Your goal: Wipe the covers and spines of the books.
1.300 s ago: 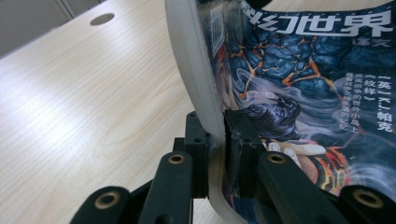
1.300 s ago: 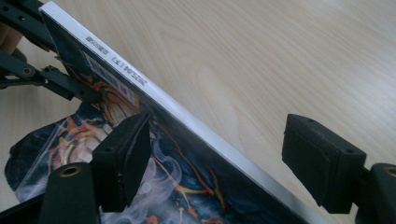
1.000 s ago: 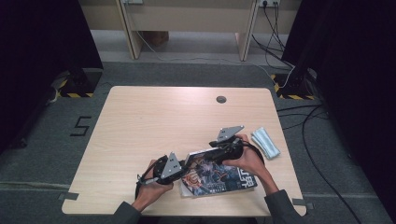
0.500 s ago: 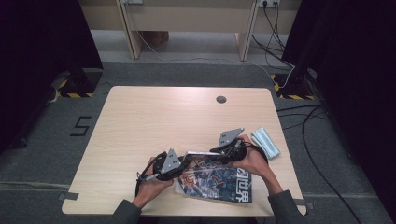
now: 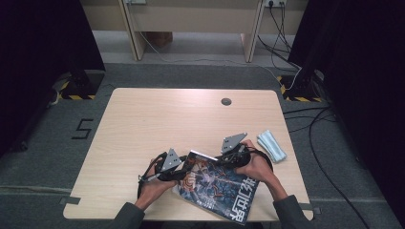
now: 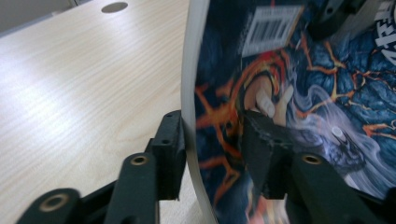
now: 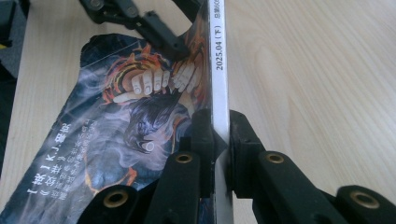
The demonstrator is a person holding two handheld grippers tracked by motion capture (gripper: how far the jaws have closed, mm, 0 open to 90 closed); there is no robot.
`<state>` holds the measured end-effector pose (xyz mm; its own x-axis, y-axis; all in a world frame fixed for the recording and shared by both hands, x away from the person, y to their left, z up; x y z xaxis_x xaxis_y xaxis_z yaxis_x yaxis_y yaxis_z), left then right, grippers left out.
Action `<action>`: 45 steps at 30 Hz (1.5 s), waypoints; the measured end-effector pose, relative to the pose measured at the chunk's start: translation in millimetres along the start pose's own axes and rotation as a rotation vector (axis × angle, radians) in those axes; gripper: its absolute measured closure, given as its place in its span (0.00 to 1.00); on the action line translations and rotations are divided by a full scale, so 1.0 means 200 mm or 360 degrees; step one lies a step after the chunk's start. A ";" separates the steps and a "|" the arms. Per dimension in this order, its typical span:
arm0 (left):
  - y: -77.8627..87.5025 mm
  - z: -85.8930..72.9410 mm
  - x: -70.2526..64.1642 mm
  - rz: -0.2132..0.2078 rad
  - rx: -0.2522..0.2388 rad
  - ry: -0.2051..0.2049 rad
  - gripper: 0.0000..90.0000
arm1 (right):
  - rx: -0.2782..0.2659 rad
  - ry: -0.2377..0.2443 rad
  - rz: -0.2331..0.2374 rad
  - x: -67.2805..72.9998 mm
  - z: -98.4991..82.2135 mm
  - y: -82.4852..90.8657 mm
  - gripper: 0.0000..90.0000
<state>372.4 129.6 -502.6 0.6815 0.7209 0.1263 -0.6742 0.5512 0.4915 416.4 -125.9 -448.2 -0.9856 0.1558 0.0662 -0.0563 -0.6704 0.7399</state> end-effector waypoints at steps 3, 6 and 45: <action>0.02 -0.01 0.03 0.0002 0.0005 0.0071 0.57 | -0.0036 -0.0045 -0.0029 -0.01 -0.01 0.03 0.93; 0.05 -0.01 0.05 0.0014 -0.0010 0.0129 0.55 | -0.0074 -0.0126 -0.0063 -0.02 -0.02 0.08 0.93; 0.15 -0.24 0.21 0.0185 0.0425 0.0276 0.23 | -0.0279 -0.0278 -0.0578 -0.20 0.16 0.59 0.93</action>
Point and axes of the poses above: each handheld gripper's, and its own axes: y roughly backward along the jaws, z roughly out of its top, x roughly to its left, the point moved 1 cm from there along -y, roughly forward along the jaws, and after that the axes turned 7 degrees about z, right-handed, at the moved point
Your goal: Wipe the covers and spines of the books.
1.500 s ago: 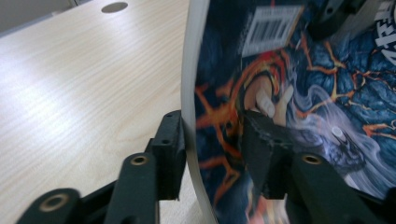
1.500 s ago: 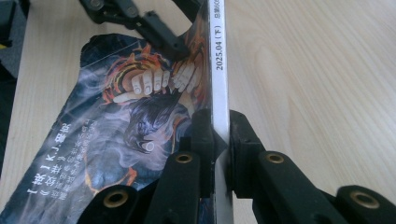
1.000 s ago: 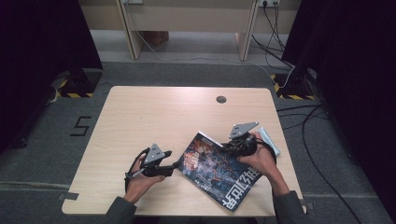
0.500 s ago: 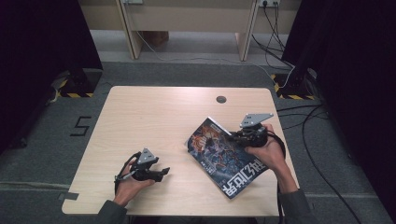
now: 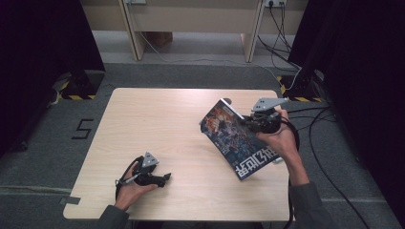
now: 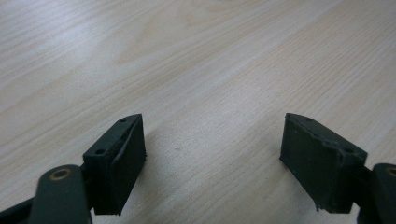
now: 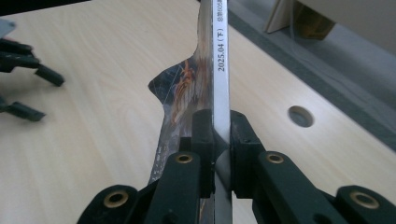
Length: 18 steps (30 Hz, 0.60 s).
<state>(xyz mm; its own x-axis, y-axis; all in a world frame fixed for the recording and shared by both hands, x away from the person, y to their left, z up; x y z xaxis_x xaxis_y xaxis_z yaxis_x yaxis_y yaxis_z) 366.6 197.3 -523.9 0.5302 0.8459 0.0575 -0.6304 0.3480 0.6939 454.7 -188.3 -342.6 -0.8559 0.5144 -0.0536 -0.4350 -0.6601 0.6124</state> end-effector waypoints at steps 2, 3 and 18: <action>0.00 0.00 0.00 0.0004 0.0002 -0.0002 0.22 | 0.0021 0.0020 -0.0049 -0.02 0.04 0.01 0.93; 0.00 0.00 0.00 0.0004 0.0002 -0.0001 0.22 | 0.0028 0.0025 -0.0071 -0.02 0.05 0.01 0.93; 0.00 0.00 0.00 0.0024 0.0025 0.0030 0.22 | 0.0213 0.0308 -0.0115 0.09 0.10 -0.14 0.93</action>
Point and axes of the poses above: each handheld gripper's, and its own axes: y roughly backward along the jaws, z roughly out of its top, x roughly to its left, the point moved 1 cm from there along -y, roughly forward along the jaws, and after that the axes turned 7 degrees about z, right-handed, at the moved point
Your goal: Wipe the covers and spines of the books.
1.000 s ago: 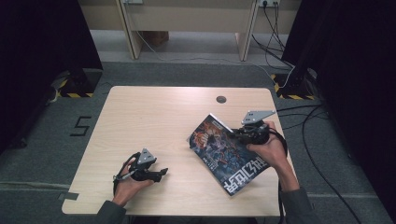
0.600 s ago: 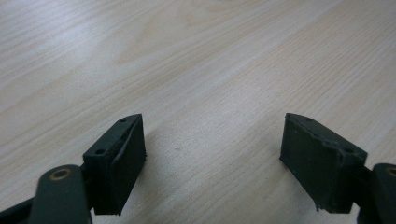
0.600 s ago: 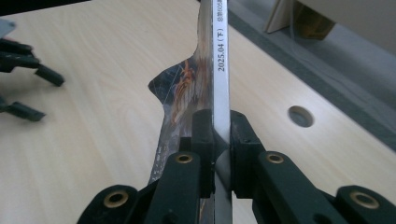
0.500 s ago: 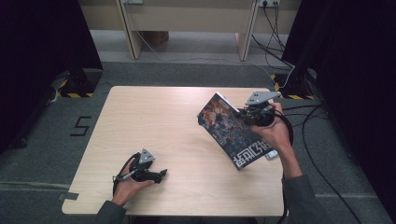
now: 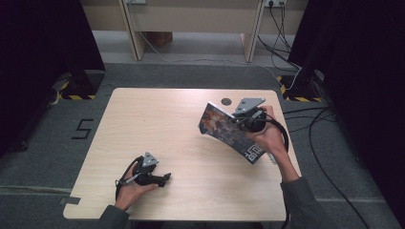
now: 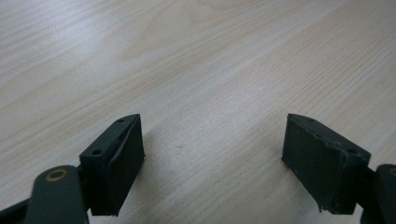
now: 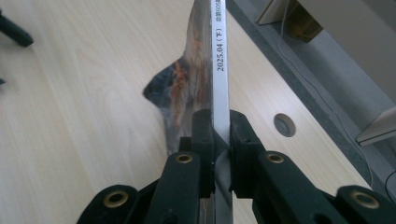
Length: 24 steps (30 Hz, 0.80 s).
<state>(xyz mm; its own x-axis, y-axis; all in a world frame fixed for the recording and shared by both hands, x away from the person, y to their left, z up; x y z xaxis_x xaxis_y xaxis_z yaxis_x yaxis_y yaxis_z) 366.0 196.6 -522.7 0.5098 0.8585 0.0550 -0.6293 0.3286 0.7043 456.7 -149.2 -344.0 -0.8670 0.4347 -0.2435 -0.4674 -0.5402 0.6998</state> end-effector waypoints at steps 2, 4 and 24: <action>0.00 0.00 0.00 -0.0001 -0.0003 0.0004 0.22 | 0.0023 0.0035 0.0019 0.05 0.00 -0.02 0.93; 0.00 0.00 0.00 0.0000 0.0003 0.0001 0.22 | 0.0037 0.0075 0.0053 0.10 -0.01 -0.04 0.93; 0.01 0.08 -0.02 -0.0150 -0.0124 0.0202 0.25 | 0.0022 0.0183 0.0099 0.19 0.01 -0.03 0.93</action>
Point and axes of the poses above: each handheld gripper's, and its own axes: y roughly backward along the jaws, z roughly out of its top, x roughly to its left, the point moved 1 cm from there along -y, roughly forward along the jaws, and after that the axes turned 7 degrees about z, right-handed, at the moved point
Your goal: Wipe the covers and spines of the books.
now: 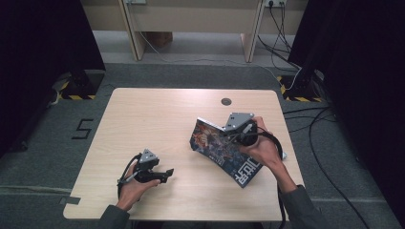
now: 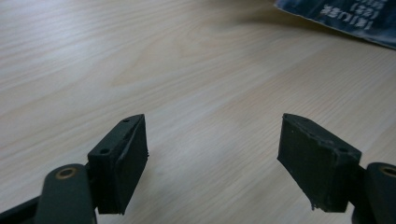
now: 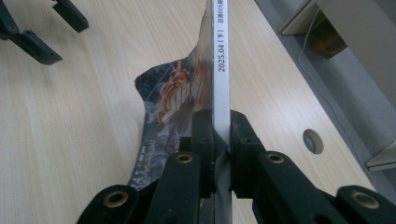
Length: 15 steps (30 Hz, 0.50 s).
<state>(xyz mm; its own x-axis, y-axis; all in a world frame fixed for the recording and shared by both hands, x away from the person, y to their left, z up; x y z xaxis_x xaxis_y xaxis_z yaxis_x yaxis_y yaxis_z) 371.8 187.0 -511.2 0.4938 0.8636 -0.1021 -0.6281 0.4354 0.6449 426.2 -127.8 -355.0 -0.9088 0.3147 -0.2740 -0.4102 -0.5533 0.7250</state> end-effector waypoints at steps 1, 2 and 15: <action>-0.01 0.01 -0.01 -0.0007 0.0002 -0.0009 0.25 | -0.0001 0.0012 -0.0006 0.00 0.01 0.01 0.93; -0.03 0.02 -0.02 -0.0010 0.0004 -0.0026 0.25 | 0.0001 0.0016 -0.0014 0.00 0.02 0.02 0.93; -0.19 0.16 -0.08 -0.0068 -0.0081 0.0101 0.22 | 0.0071 0.0237 0.0037 0.14 0.09 -0.02 0.93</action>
<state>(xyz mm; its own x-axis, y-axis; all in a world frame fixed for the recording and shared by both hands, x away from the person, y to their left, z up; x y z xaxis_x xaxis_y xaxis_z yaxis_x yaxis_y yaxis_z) 407.1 149.7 -509.2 0.4827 0.8576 -0.1773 -0.6378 0.4830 0.6000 404.4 -103.1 -355.3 -0.9206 0.1824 -0.3453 -0.3882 -0.5234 0.7585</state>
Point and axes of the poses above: each handheld gripper's, and its own axes: y roughly backward along the jaws, z roughly out of its top, x roughly to its left, the point moved 1 cm from there along -y, roughly forward along the jaws, and after that the axes turned 7 degrees about z, right-handed, at the moved point
